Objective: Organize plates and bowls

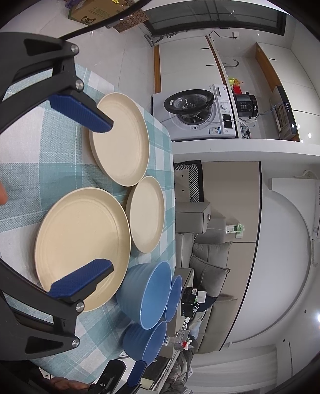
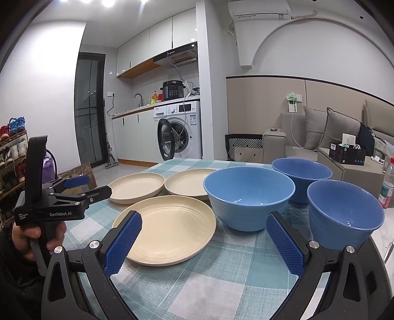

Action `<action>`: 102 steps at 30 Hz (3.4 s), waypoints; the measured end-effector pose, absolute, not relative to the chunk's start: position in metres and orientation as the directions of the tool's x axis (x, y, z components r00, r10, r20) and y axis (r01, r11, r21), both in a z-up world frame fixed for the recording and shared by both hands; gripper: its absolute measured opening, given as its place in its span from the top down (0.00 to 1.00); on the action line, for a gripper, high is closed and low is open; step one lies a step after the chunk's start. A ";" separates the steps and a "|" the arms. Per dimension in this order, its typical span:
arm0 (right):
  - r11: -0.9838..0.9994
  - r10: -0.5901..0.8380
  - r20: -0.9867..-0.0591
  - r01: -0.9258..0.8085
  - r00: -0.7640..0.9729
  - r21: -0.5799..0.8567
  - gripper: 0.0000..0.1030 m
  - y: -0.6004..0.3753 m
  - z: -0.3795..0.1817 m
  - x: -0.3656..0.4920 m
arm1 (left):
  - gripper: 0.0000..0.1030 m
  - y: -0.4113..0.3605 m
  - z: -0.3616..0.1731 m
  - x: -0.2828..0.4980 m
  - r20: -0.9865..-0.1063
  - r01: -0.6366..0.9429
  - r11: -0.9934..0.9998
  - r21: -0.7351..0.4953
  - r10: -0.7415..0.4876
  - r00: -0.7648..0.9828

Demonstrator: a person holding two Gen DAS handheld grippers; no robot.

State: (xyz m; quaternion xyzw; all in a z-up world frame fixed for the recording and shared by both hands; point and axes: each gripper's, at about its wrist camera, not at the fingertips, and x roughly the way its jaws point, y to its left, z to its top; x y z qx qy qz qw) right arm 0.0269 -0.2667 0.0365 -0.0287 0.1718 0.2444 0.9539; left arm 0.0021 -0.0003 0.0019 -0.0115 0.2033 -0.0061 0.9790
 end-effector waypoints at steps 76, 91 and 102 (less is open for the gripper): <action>0.876 0.412 -0.428 -0.478 0.805 -0.056 0.00 -0.242 0.120 0.081 | 0.00 0.007 0.049 0.035 -0.437 -0.037 0.999 0.020 0.042 0.898; 0.873 0.400 -0.438 -0.480 0.805 -0.086 0.00 -0.228 0.158 0.116 | 0.00 0.015 0.067 0.066 -0.450 -0.063 0.997 0.044 0.076 0.890; 0.866 0.402 -0.511 -0.496 0.760 -0.056 0.00 -0.210 0.156 0.150 | 0.00 0.027 0.068 0.095 -0.498 -0.044 0.999 -0.033 0.021 0.867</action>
